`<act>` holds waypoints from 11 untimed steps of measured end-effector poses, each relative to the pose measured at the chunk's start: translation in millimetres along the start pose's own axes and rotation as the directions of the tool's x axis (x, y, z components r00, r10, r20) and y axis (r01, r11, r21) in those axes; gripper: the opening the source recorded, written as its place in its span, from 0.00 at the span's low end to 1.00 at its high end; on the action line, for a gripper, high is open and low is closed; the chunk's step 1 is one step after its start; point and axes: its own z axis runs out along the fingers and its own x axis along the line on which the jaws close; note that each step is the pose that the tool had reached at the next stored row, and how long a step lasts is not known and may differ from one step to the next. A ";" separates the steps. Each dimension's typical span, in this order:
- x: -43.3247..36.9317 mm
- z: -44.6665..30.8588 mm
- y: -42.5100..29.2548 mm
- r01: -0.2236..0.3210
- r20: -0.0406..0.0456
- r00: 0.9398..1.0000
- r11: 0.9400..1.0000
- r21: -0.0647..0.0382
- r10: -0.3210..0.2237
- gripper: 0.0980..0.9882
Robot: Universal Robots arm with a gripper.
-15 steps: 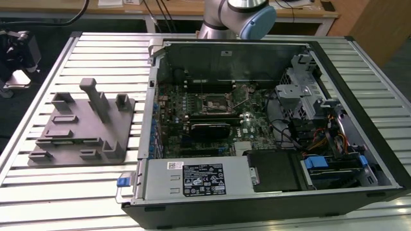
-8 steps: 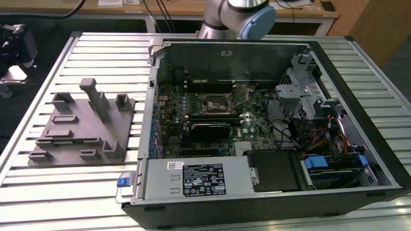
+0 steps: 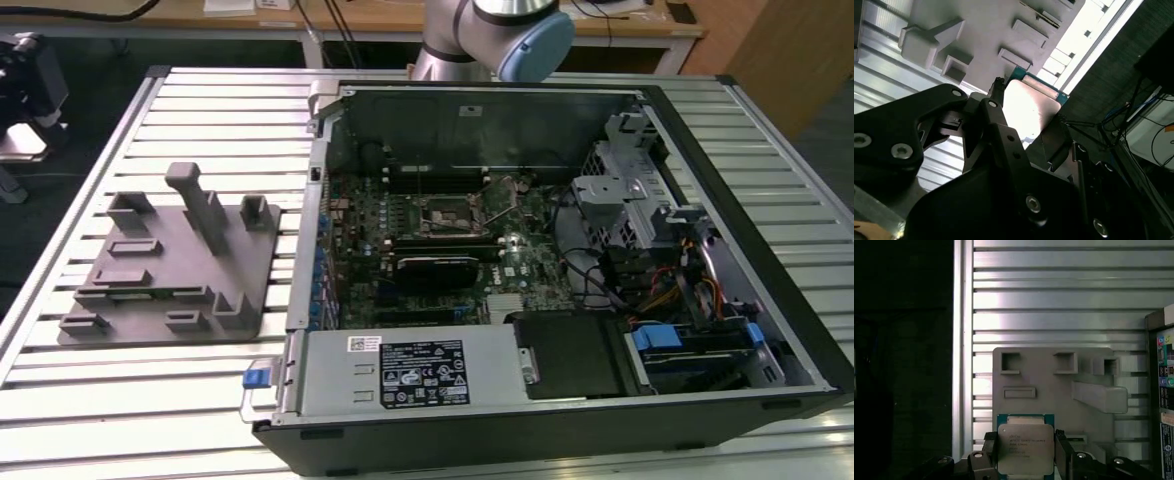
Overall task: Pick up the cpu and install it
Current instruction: 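Pick up the cpu and move it towards the insertion slot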
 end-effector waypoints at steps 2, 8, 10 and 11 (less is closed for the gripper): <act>0.0 -3.6 0.2 0.000 0.000 1.000 1.000 0.000 0.000 0.50; 0.0 -14.1 1.0 0.000 0.000 1.000 1.000 0.000 0.000 0.50; 0.0 -17.3 1.2 0.000 0.001 1.000 1.000 0.000 0.000 0.50; 0.0 -18.9 1.3 0.000 0.001 1.000 1.000 0.000 0.000 0.50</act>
